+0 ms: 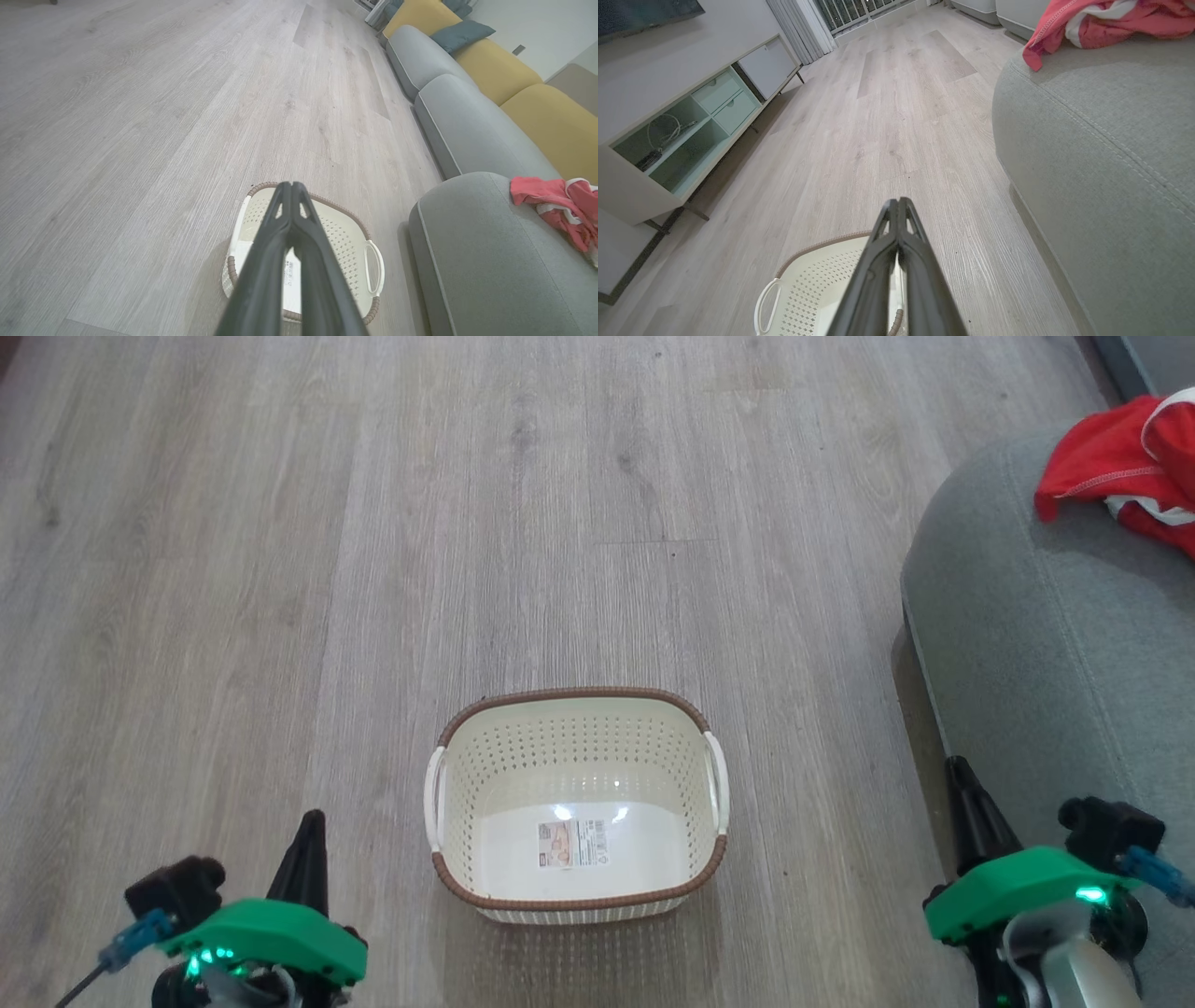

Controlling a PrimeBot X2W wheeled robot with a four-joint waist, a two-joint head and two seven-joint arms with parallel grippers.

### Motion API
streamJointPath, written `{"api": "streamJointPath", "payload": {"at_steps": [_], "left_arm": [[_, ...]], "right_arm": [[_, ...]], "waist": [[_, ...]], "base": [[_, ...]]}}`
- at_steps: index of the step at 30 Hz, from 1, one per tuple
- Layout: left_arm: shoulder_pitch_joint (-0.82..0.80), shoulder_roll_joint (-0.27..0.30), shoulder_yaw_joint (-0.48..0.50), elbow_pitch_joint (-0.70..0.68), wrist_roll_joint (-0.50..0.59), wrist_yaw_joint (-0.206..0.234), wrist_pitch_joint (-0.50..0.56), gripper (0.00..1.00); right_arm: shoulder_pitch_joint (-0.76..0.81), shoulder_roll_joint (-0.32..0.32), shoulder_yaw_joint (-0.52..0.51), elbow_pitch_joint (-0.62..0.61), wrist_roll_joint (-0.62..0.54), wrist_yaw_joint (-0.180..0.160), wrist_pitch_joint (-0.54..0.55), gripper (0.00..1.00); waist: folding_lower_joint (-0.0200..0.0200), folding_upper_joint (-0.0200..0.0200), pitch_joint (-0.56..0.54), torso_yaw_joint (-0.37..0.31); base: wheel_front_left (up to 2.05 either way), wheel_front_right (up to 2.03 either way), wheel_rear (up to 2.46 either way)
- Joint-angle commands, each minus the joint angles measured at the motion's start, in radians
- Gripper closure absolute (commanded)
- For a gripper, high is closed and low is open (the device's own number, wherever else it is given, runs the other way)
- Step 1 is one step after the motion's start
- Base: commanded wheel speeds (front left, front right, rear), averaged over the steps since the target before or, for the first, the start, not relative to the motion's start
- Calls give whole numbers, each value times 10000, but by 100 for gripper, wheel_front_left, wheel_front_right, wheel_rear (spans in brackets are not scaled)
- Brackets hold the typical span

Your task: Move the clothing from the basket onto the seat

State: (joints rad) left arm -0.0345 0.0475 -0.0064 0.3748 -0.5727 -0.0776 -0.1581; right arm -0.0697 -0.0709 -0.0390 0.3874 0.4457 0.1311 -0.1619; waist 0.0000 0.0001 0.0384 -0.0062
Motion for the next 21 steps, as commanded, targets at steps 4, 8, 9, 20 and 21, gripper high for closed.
{"api": "streamJointPath", "payload": {"at_steps": [4, 8, 9, 20, 21], "left_arm": [[-438, 30, 205, -411, -604, -81, 154, 100], [-452, 30, 250, -451, -1042, -101, 269, 100], [-455, 30, 261, -461, -1151, -106, 298, 100], [-492, 30, 385, -569, -2351, -162, 613, 100], [-495, 30, 396, -579, -2460, -167, 642, 100]], "right_arm": [[-348, -33, -68, -429, 688, -1, 163, 100], [-349, -22, -98, -474, 1179, -1, 279, 100], [-349, -19, -106, -485, 1302, -1, 309, 100], [-354, 10, -190, -608, 2647, -1, 628, 100], [-354, 13, -198, -619, 2770, -2, 657, 100]], "waist": [[0, -1, -16, 3], [0, -1, -31, 6], [0, -1, -35, 6], [0, -1, -77, 13], [0, -1, -80, 14]], "base": [[0, 0, 0], [0, 0, 0], [0, 0, 0], [0, 0, 0], [0, 0, 0]]}}
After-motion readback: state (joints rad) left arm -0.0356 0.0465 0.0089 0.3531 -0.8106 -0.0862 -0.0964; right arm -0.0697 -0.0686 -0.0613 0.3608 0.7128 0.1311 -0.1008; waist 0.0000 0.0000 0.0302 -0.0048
